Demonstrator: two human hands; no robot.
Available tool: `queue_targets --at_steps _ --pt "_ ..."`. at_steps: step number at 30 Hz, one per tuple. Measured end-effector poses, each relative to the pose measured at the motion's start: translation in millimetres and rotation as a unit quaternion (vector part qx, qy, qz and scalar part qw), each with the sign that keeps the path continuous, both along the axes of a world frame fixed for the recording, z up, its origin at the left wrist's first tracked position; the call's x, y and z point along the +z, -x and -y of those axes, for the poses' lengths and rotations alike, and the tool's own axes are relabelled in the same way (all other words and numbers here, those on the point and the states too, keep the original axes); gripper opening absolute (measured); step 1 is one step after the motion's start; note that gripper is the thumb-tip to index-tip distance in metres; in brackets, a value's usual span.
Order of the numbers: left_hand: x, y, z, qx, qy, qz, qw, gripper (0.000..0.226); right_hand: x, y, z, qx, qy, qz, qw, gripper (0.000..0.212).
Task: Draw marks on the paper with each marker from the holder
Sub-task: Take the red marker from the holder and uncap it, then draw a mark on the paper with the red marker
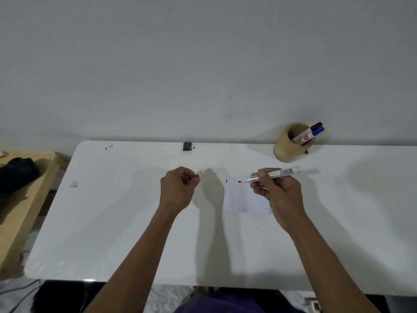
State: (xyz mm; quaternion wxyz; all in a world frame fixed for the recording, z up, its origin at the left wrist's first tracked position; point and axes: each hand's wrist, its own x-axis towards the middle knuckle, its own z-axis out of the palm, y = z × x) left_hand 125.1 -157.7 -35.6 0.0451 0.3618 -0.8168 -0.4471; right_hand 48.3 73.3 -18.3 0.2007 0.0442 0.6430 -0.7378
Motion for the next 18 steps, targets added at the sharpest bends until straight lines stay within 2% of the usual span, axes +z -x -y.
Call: queue_targets --at_steps 5,11,13,16,18 --pt "-33 31 6 -0.052 0.111 0.068 0.990 0.010 -13 0 2 -0.001 -0.015 0.008 1.000 0.008" --pt "-43 40 6 -0.087 0.129 0.124 0.980 0.015 -23 -1 -1 -0.002 -0.031 0.009 0.999 0.007" --pt "-40 39 5 -0.083 0.135 0.130 0.979 0.024 -24 0 -1 -0.011 -0.036 0.005 0.999 0.008" --pt "-26 26 -7 -0.009 0.166 0.096 0.981 0.043 -26 3 0 -0.030 -0.046 -0.017 0.998 0.015" --pt "-20 10 -24 0.022 0.217 0.002 0.976 0.035 -29 6 1 -0.025 -0.051 -0.034 0.998 0.017"
